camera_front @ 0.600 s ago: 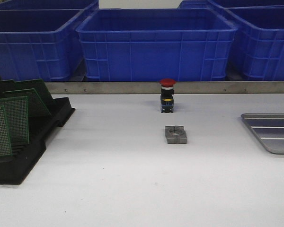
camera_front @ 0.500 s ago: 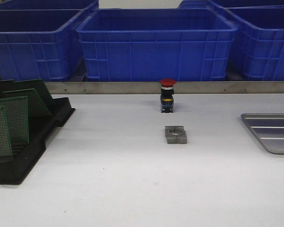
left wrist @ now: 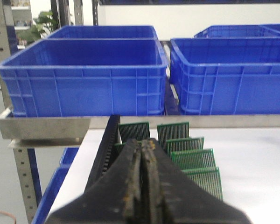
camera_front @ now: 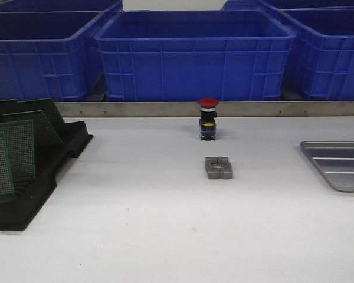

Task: Place circuit board on tray

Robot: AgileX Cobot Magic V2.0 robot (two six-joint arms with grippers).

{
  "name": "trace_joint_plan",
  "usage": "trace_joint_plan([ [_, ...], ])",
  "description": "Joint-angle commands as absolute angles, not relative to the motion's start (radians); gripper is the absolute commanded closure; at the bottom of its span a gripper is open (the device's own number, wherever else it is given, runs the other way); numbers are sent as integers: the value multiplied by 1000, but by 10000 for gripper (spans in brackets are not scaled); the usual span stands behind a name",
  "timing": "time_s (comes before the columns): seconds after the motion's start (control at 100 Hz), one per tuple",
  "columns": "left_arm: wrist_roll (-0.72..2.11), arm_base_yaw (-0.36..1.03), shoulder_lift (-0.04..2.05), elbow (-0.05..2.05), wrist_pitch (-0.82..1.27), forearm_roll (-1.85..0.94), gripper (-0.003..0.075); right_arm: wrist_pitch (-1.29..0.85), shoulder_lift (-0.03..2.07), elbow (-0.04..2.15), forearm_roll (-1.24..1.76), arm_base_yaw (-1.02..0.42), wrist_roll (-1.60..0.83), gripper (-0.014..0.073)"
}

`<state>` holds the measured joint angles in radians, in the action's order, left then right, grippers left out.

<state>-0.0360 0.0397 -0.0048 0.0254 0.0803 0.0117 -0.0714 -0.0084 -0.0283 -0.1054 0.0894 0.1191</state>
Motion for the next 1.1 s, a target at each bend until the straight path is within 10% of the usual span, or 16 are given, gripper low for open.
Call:
trace_joint_plan([
  [0.0, -45, 48, -16, 119, 95, 7, 741, 6, -37, -14, -114, 93, 120, 655],
  [0.58, -41, 48, 587, 647, 555, -21, 729, 6, -37, -14, -114, 93, 120, 655],
  [0.88, 181, 48, 907, 801, 572, -23, 355, 6, -37, -14, -114, 93, 120, 655],
  [1.09, 550, 48, 1110, 920, 582, -55, 343, 6, -37, -14, -114, 93, 120, 655],
])
